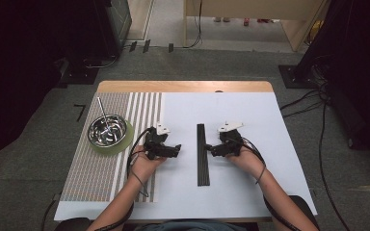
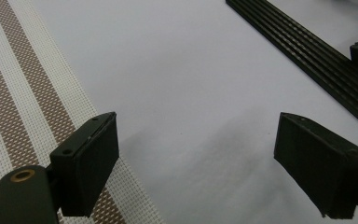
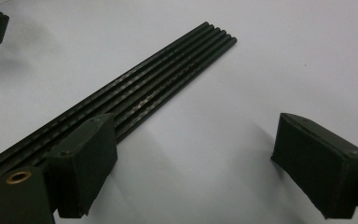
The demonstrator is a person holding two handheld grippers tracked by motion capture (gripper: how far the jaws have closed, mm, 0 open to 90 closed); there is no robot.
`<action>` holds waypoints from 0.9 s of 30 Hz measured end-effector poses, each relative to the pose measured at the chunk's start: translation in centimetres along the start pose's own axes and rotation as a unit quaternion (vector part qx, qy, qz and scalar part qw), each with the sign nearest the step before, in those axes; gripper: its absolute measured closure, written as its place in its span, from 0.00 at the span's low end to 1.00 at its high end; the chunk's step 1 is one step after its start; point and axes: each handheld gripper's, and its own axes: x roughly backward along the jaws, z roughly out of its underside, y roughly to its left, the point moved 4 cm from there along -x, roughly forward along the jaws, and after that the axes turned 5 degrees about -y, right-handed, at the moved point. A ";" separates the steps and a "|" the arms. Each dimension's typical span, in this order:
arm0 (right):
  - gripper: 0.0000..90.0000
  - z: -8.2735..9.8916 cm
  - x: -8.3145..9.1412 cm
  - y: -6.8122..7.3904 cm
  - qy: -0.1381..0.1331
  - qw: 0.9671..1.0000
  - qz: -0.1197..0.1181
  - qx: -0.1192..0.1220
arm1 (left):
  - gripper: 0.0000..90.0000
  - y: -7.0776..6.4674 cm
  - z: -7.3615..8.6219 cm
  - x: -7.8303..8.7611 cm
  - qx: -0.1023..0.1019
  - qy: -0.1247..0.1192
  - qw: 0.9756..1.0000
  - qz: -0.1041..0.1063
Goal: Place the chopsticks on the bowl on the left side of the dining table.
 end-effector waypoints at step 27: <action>0.15 0.0 0.0 0.0 0.000 1.000 0.000 0.000 | 0.16 -2.5 -0.3 -0.5 -0.008 0.006 1.000 0.014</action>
